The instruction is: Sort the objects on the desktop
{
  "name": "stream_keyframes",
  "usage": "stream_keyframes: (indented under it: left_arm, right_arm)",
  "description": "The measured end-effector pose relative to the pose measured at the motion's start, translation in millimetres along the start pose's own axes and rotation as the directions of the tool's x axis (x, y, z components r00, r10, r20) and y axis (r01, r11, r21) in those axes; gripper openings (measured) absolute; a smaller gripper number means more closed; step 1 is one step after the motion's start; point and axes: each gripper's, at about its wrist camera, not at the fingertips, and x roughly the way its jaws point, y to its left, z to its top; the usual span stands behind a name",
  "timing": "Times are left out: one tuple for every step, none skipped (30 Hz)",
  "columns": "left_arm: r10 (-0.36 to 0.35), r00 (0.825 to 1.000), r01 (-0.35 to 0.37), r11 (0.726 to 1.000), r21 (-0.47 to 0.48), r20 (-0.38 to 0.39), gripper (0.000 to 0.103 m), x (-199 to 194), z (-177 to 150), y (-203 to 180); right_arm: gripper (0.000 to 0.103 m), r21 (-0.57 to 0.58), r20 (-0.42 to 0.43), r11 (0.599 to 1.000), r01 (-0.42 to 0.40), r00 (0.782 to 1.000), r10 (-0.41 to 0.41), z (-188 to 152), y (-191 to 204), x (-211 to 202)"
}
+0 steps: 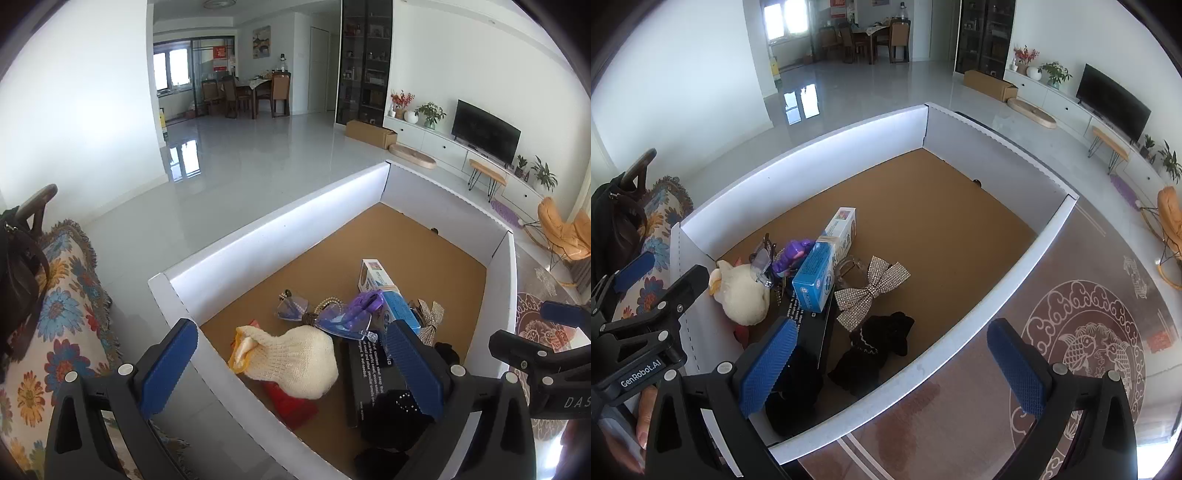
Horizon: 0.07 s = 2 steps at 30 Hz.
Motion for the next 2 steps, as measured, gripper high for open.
stream_keyframes:
  left_arm:
    - [0.016, 1.0, -0.016, 1.0, -0.002, 0.02, 0.103, -2.5, -1.1, 0.7]
    - [0.03, 0.999, -0.03, 1.0, -0.001, 0.035, 0.103, -4.9, -1.6, 0.6]
  right_arm:
    - [0.103, 0.003, 0.002, 1.0, -0.001, 1.0, 0.001, 0.7, -0.5, -0.5]
    - [0.103, 0.004, 0.003, 1.0, -0.003, 1.0, 0.003, 1.3, -0.9, -1.1]
